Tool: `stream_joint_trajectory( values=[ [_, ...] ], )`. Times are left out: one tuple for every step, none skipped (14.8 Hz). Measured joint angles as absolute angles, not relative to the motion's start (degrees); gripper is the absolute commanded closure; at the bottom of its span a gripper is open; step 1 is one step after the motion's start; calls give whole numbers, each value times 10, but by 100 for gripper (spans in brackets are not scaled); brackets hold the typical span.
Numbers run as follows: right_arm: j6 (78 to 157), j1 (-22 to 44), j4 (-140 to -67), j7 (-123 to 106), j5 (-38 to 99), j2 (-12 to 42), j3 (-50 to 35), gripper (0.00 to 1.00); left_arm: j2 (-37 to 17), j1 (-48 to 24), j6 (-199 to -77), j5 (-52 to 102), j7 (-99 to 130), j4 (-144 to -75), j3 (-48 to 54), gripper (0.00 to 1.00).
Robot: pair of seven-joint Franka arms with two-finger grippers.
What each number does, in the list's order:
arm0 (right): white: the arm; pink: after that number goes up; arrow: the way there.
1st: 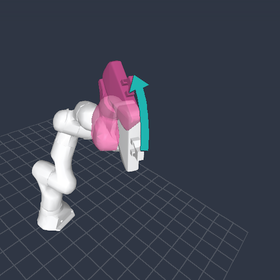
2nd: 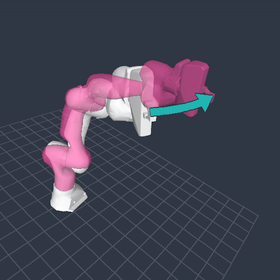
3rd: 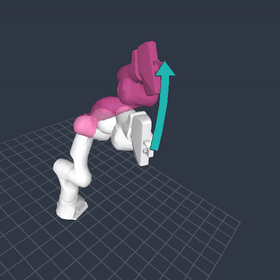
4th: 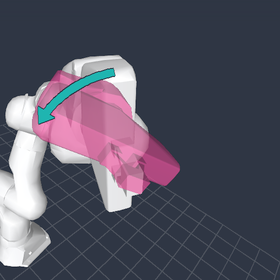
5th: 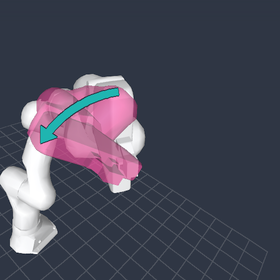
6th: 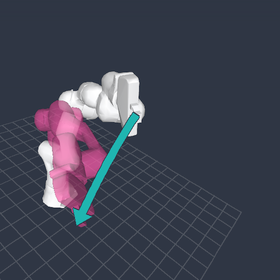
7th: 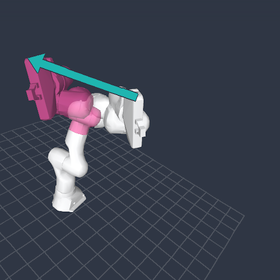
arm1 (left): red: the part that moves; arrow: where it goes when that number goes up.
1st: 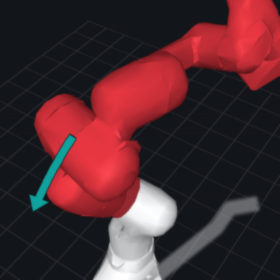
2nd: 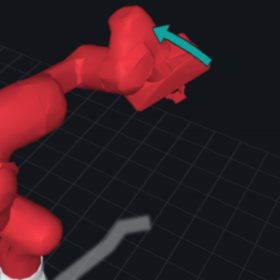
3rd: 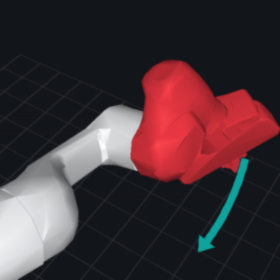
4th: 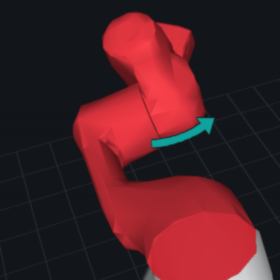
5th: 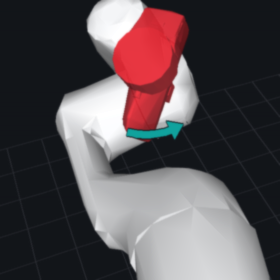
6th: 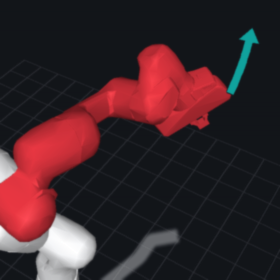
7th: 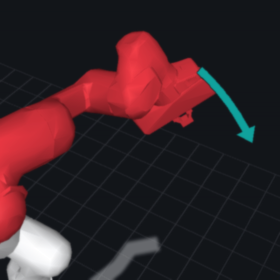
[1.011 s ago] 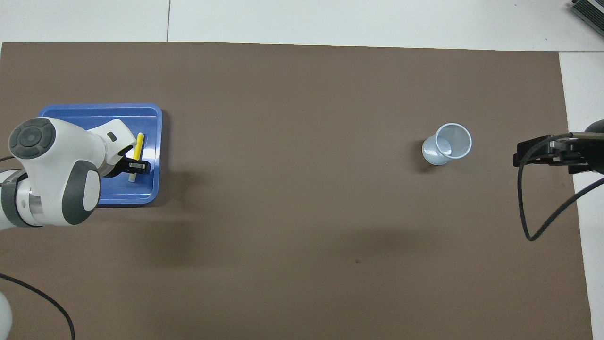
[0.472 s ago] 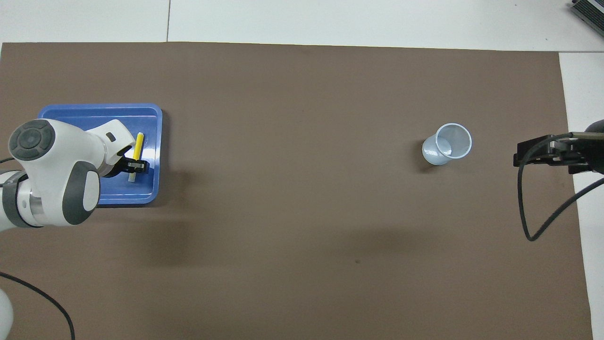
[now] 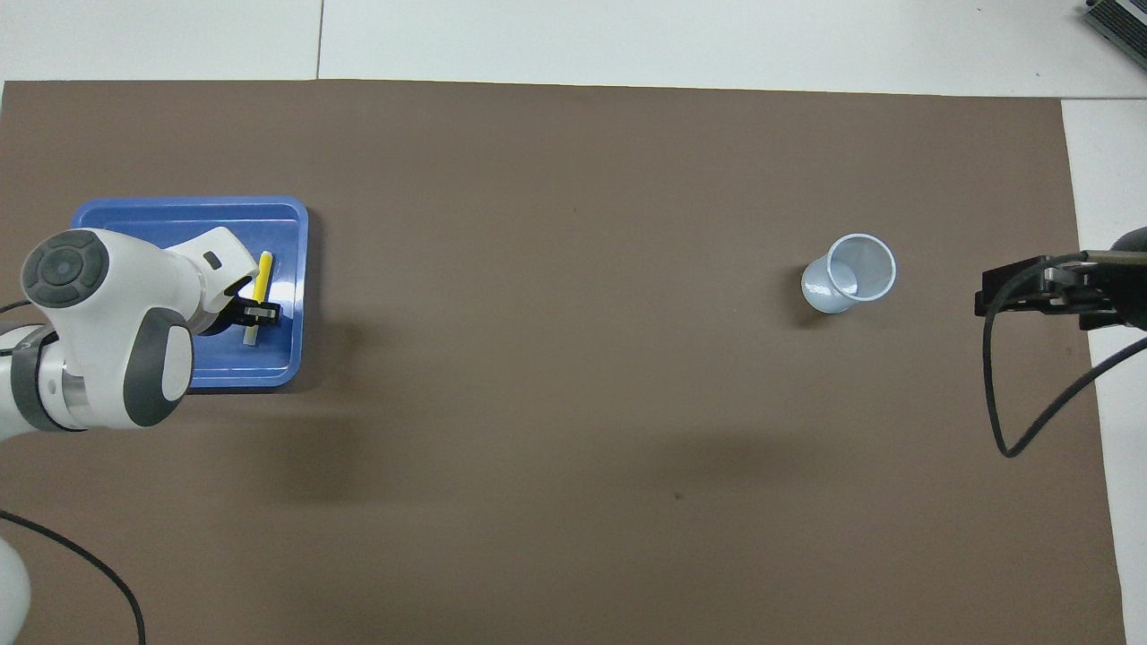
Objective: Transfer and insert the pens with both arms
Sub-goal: 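Lift the yellow pen out of the tray with the left gripper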
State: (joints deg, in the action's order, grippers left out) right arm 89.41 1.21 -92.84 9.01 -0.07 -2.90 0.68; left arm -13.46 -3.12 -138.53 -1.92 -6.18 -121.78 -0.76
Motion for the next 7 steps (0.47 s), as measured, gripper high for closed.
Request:
stream_joint_trajectory(
  values=[
    [894,12,-928,90,-1,-29,7,0,-137,-31,-1387,-19,-62,-1218,-8,63],
    [894,12,-928,90,-1,-29,7,0,-138,-31,-1389,-19,-62,-1218,-7,78],
    [894,12,-928,90,-1,-29,7,0,-138,-31,-1389,-19,-62,-1218,-7,93],
    [894,12,-928,90,-1,-29,7,0,-137,-31,-1389,-19,-62,-1217,-7,100],
    [894,12,-928,90,-1,-29,7,0,-137,-31,-1389,-19,-62,-1217,-7,100],
    [894,12,-928,90,-1,-29,7,0,-137,-31,-1389,-19,-62,-1217,-7,100],
    [894,12,-928,90,-1,-29,7,0,-137,-31,-1389,-19,-62,-1217,-7,100]
  ],
)
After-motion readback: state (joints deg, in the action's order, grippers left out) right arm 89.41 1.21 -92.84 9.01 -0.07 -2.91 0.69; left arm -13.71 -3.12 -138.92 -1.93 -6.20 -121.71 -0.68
